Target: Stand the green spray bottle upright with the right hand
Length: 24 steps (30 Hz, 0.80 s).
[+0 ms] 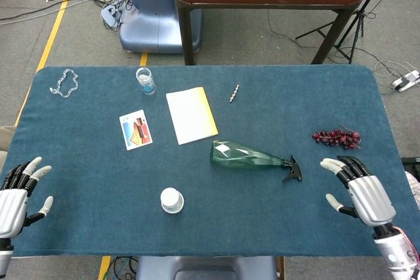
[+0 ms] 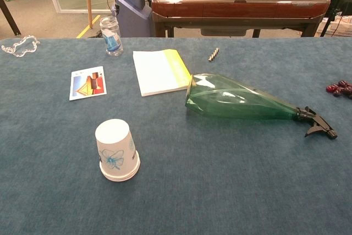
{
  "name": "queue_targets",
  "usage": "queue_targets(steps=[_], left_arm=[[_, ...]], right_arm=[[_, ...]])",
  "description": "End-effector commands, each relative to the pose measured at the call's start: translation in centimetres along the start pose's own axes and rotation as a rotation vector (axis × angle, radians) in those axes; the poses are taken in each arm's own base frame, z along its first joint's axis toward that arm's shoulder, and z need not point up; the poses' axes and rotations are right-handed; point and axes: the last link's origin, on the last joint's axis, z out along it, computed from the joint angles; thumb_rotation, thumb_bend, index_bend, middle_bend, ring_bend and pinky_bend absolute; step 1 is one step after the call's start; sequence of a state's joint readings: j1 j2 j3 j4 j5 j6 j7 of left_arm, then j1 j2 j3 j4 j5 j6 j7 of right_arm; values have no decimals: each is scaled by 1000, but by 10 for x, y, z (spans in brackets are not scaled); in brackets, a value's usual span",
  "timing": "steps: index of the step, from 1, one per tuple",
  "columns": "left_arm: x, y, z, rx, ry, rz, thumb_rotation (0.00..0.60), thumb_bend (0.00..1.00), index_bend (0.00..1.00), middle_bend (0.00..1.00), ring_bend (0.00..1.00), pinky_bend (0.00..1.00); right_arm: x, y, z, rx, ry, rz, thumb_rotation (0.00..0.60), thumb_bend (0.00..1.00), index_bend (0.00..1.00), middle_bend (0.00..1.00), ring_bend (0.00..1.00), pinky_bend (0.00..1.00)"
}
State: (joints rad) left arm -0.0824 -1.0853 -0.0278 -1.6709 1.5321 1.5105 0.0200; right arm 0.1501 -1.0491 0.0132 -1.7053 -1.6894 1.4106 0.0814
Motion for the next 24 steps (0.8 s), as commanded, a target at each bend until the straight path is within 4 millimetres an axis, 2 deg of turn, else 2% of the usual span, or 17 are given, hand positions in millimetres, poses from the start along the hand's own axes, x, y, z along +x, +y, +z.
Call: queue_targets(steps=[1,8,13,19,24], left_arm=[[0,0,-1,2,0,0,600,394,190,54,61,46],[3,-2,-5,10,12,1,600,394,190,54,61,46],[6,-4,-9,22,17,3,600,394,190,54,62,46],[7,-6,-12,33,21,4,600,394,190,54,61,46],[8,-8,-14,44,20,5,600,394,190,54,61,46]], right_arm=[[1,-19,29,118,-56,-69,600,292,237,230,127,154],[-6,-55,82,313,-145,-199,600,379,237,231,127,154],[-21,-82,115,432,-203,-281,600,418,237,234,127,155],[-44,-113,143,563,-242,-369,600,467,237,234,127,145],[-62,-132,157,649,-267,-443,600,506,237,230,108,111]])
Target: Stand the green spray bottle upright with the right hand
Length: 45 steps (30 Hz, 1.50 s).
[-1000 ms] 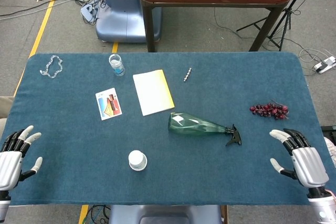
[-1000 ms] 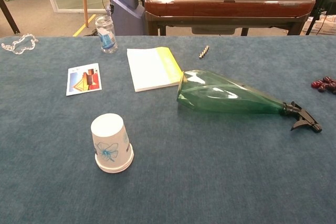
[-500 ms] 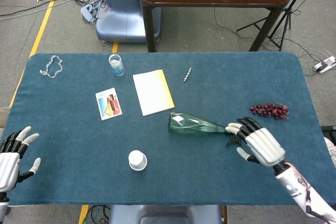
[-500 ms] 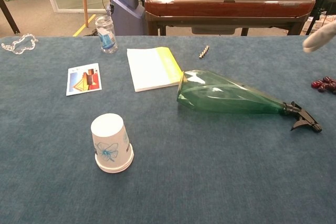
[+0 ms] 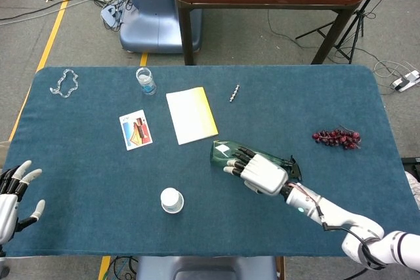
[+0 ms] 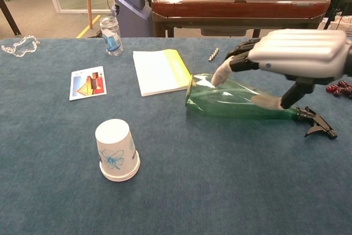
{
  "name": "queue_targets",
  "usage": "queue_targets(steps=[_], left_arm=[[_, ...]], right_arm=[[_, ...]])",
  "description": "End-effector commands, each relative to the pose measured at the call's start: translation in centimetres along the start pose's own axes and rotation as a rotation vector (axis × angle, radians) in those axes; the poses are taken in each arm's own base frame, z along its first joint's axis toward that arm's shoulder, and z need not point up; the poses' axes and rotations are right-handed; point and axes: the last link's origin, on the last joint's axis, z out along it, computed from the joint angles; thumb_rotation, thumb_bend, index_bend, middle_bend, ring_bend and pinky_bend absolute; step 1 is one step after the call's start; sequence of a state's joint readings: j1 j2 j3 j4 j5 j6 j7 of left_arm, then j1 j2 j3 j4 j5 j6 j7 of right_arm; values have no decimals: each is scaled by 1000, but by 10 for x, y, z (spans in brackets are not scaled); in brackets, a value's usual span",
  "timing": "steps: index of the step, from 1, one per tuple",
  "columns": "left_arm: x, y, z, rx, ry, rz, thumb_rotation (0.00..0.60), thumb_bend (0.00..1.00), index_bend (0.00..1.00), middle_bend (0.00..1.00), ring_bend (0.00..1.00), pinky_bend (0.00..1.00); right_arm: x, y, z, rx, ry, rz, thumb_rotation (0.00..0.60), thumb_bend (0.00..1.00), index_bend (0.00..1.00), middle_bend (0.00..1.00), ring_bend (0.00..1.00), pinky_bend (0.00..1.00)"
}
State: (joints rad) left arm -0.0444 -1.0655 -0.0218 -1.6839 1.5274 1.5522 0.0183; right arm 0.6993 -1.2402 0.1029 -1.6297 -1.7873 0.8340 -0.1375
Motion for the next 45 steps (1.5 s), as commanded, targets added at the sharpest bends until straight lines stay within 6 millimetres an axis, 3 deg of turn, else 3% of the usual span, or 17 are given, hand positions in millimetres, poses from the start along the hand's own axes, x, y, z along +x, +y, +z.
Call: queue_targets(steps=[1,12,27,37,45], left_arm=[[0,-1,-1,6,-1,0,600,394,190,54,61,46],[-1,-8,-7,34,-2,-2,600,394,190,54,61,46],[-4,-16,-10,58,-6,-12,600,394,190,54,61,46],[-7,-20,-10,66,-13,-16,600,394,190,54,61,46],[-9,-17,-6,53,-19,-15,600,394,190,54,61,46]], right_arm=[[-6,-7,17,57,-28,-81,600,509,237,229,103,104],[-24,-11,55,152,-73,-292,600,532,237,229,90,58],[-23,30,107,-37,-113,-274,600,543,237,230,90,41],[-28,80,104,-230,-190,-212,600,551,237,231,90,41],[-25,112,93,-395,-168,-60,600,542,237,264,89,41]])
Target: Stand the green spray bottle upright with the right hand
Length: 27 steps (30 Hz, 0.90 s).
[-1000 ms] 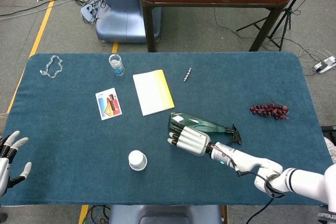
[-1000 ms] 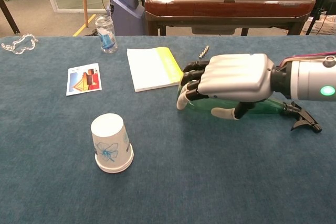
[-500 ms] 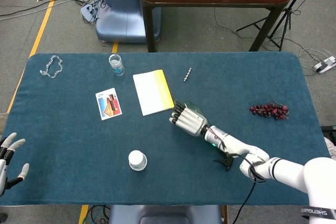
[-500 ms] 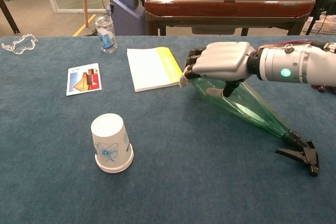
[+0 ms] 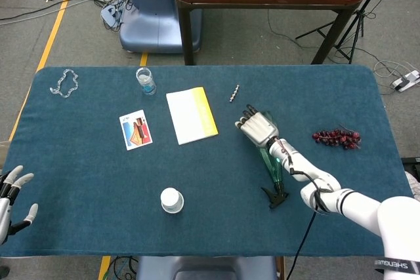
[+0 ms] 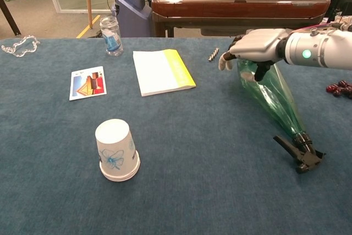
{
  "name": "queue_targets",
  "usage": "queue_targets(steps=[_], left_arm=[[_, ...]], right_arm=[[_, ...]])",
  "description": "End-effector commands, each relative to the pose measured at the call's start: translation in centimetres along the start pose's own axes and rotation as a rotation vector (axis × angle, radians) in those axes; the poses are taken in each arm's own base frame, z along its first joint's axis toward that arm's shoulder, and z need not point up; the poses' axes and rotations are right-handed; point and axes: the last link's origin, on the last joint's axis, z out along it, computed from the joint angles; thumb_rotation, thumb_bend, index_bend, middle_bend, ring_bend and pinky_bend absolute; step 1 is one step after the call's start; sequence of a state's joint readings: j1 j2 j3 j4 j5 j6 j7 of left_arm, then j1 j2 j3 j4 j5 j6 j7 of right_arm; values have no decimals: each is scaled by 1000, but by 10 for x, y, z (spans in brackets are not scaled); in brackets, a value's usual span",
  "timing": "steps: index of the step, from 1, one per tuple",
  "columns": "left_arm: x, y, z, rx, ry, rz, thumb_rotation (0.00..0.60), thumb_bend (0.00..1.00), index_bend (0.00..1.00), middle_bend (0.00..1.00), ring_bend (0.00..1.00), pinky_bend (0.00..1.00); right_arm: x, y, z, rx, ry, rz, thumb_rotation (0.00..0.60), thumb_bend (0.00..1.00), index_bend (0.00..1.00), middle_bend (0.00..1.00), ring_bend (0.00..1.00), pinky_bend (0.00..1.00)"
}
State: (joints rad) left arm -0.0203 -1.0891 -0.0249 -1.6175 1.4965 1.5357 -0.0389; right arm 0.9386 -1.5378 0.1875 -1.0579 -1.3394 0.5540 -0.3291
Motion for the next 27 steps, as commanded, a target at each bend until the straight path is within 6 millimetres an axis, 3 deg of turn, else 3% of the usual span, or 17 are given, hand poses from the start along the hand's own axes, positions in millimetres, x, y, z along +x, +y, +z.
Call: queue_targets(steps=[1,6,11,19,22,27], left_arm=[[0,1,1,-2,1,1,600,394,190,54,61,46],[0,1,0,-1,0,3,600,394,190,54,61,46],[2,2,1,-7,3,7,600,394,190,54,61,46],[0,11,5,-30,-9,14,600,394,190,54,61,46],[0,15,7,-41,-11,16,600,394,190,54,61,46],[0,20,8,-53,-13,19,600,394,190,54,61,46]], right_arm=[[3,14,-2,-65,19,100,600,520,237,263,89,41],[18,16,-24,-60,126,165,600,357,237,255,90,41],[19,17,-65,-13,168,180,600,249,237,250,89,41],[0,19,-131,90,156,76,600,102,237,235,90,41],[-10,19,-146,130,157,23,600,23,237,232,89,41],[-26,17,-154,203,176,-92,600,7,237,215,86,41]])
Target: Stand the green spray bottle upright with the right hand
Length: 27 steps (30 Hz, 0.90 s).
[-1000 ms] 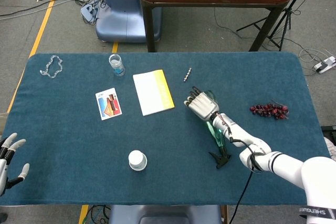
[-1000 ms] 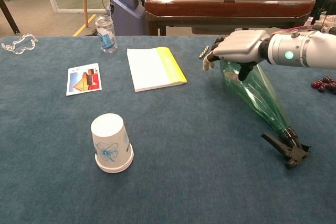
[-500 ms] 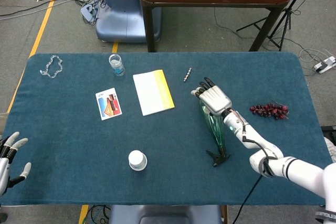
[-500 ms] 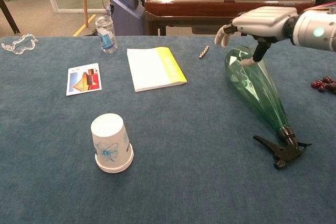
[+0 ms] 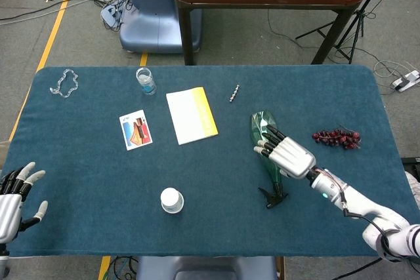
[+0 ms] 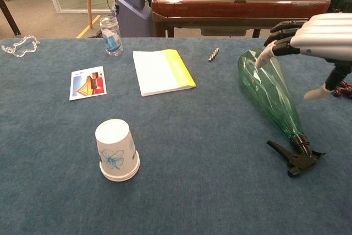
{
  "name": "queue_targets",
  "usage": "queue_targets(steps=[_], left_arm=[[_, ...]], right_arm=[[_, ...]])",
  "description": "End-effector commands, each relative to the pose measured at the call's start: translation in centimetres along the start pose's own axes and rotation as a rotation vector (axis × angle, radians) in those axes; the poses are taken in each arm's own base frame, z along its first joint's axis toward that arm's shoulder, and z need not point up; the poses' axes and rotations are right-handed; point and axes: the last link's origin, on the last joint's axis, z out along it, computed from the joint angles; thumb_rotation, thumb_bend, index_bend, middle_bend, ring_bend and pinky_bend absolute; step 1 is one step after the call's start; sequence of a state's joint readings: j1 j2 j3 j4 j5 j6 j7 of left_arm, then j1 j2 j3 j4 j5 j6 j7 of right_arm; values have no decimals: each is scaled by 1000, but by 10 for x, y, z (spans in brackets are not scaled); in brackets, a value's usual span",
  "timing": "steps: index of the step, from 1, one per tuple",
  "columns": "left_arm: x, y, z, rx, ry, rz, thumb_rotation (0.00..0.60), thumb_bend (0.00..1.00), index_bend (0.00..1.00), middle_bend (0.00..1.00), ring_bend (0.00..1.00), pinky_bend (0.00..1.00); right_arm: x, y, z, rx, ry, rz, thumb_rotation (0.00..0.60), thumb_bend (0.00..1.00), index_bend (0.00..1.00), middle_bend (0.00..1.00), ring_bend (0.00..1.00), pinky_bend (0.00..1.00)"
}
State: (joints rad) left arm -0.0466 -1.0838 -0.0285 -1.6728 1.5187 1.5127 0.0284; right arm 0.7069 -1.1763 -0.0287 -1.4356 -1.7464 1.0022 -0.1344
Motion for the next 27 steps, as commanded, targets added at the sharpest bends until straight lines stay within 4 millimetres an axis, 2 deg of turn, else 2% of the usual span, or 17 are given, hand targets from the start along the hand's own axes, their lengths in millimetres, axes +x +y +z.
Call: queue_targets(steps=[1,7,14,21,27], left_arm=[[0,2,0,-6,-1,2,600,394,190,54,61,46],[2,3,-2,0,-1,9,600,394,190,54,61,46],[2,2,-4,9,-4,12,600,394,190,54,61,46],[1,1,-4,14,-9,11,600,394,190,54,61,46],[0,0,-4,16,-11,10,600,394,190,54,61,46]], right_arm=[[-16,0,-13,60,-4,-83,600,7,237,209,82,41],[-38,4,-9,159,-15,-216,600,0,237,202,71,41],[-56,2,0,219,-4,-237,600,15,237,202,71,41],[-70,-1,6,266,-2,-259,600,63,237,202,71,40],[-76,-2,12,284,2,-262,600,166,241,202,71,38]])
